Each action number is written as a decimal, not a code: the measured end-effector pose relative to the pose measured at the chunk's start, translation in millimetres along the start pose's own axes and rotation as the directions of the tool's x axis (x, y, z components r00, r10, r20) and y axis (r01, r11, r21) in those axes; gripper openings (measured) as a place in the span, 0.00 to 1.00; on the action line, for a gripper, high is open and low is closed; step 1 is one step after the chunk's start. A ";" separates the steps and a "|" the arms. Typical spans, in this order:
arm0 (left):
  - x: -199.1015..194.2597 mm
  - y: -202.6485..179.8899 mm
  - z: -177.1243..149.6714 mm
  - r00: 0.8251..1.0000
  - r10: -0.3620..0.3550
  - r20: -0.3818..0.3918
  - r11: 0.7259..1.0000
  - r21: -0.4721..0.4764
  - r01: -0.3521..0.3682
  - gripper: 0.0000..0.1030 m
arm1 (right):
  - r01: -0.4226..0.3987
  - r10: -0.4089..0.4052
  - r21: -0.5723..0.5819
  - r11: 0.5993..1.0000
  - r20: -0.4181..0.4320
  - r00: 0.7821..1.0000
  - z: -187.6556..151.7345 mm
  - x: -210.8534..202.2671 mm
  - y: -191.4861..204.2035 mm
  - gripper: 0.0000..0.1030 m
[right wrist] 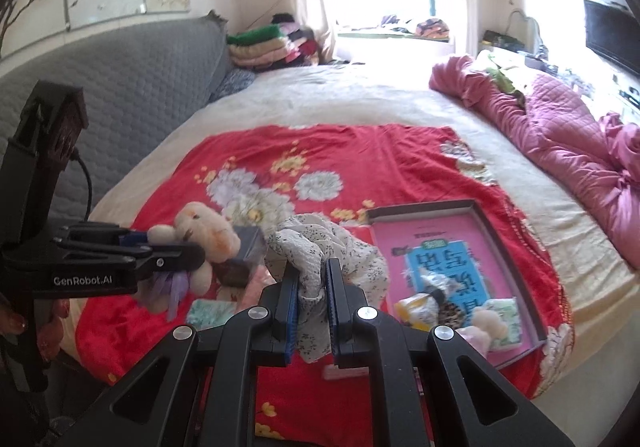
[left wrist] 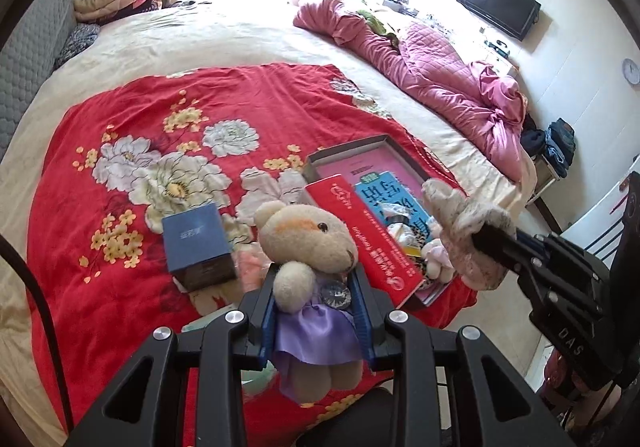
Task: Organize soft objects
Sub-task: 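Carry the teddy bear and scrunchie over the pink tray with both tools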
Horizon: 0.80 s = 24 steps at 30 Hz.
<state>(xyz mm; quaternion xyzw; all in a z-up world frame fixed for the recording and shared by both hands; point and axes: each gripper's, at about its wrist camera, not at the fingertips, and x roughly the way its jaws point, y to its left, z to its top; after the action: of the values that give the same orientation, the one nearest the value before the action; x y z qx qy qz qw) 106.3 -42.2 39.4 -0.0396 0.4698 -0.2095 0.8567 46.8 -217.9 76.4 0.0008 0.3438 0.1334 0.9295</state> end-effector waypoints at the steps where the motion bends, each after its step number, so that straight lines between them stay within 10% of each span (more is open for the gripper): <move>1: -0.3 -5.4 1.0 1.000 0.000 0.003 1.000 0.006 0.000 0.32 | 0.006 -0.007 0.008 1.000 0.009 1.000 0.8 -5.2 -5.3 0.12; 24: 24.9 -85.7 31.2 0.998 -0.059 -0.002 0.994 0.089 0.059 0.32 | 0.143 -0.166 0.174 0.974 0.120 0.979 15.8 -65.5 -113.5 0.12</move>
<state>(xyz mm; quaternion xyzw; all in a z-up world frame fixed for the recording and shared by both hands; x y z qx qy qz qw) 116.1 -133.9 59.8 -0.0157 0.4583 -0.2555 0.8511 37.2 -342.2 119.7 0.0595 0.2896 0.0314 0.9548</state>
